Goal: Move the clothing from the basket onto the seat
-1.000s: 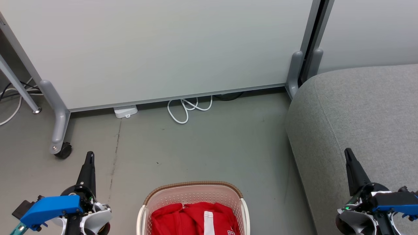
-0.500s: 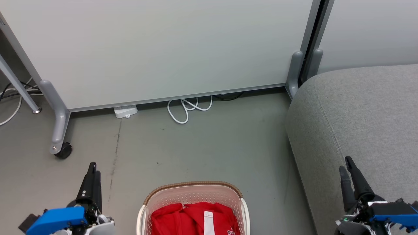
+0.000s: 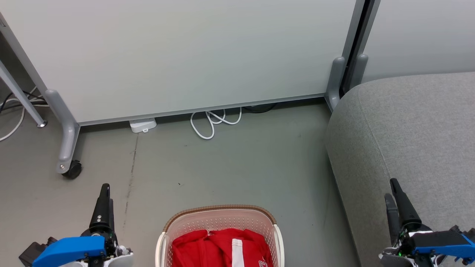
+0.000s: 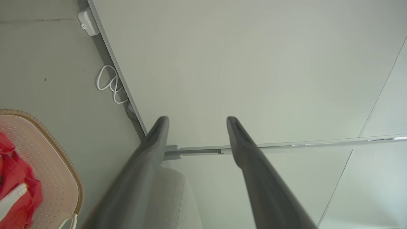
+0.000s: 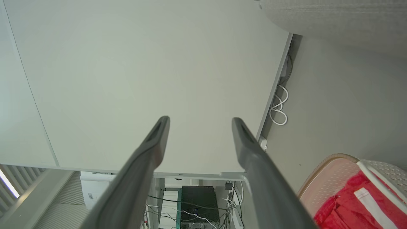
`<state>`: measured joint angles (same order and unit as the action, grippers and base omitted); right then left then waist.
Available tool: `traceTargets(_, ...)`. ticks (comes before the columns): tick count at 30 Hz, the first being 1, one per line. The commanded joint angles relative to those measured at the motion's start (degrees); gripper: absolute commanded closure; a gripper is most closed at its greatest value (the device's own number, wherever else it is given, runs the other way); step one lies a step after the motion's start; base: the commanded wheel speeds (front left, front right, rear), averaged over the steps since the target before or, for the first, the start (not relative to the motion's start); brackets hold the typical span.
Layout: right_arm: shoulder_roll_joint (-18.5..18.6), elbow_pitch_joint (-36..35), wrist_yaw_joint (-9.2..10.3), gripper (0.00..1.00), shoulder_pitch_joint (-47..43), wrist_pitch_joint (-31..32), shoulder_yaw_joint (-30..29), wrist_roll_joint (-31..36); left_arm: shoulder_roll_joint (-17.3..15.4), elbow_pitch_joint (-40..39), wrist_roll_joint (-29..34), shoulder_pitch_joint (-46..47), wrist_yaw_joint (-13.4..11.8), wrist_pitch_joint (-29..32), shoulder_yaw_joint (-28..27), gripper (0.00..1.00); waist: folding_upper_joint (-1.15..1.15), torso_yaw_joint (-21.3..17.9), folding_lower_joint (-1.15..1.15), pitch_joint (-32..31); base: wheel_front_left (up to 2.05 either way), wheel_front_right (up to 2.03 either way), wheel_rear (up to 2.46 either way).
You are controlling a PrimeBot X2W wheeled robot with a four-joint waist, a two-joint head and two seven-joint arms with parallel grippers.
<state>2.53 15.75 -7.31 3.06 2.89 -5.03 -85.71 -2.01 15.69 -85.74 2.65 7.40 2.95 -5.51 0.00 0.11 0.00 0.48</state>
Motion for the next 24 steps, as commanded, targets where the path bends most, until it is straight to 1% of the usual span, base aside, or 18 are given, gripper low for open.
traceTargets(1,0.21,-1.34,-0.08,0.00,1.35,-0.60,0.31,1.90,-0.52,-1.52,2.16,2.04,0.04,-0.61,0.17,0.00,0.00,0.02,0.00,0.04,0.00,0.00,0.00)
traceTargets(5,0.22,-1.89,-0.08,0.00,1.47,-1.61,1.06,5.50,-0.56,-2.33,6.66,2.21,-0.01,-1.62,0.53,0.00,0.00,0.06,0.00,0.15,0.00,0.00,0.00)
traceTargets(9,0.24,-2.50,-0.09,0.00,1.55,-2.60,1.76,9.75,-0.59,-3.23,11.56,2.38,-0.56,-2.61,1.22,0.00,0.00,0.09,0.00,0.24,0.00,0.00,0.00)
traceTargets(24,0.29,-4.37,-0.13,0.00,1.80,-5.89,3.68,27.93,-0.70,-5.40,31.26,2.86,-3.97,-5.93,5.31,0.00,0.00,0.34,0.00,0.69,0.00,0.00,0.00)
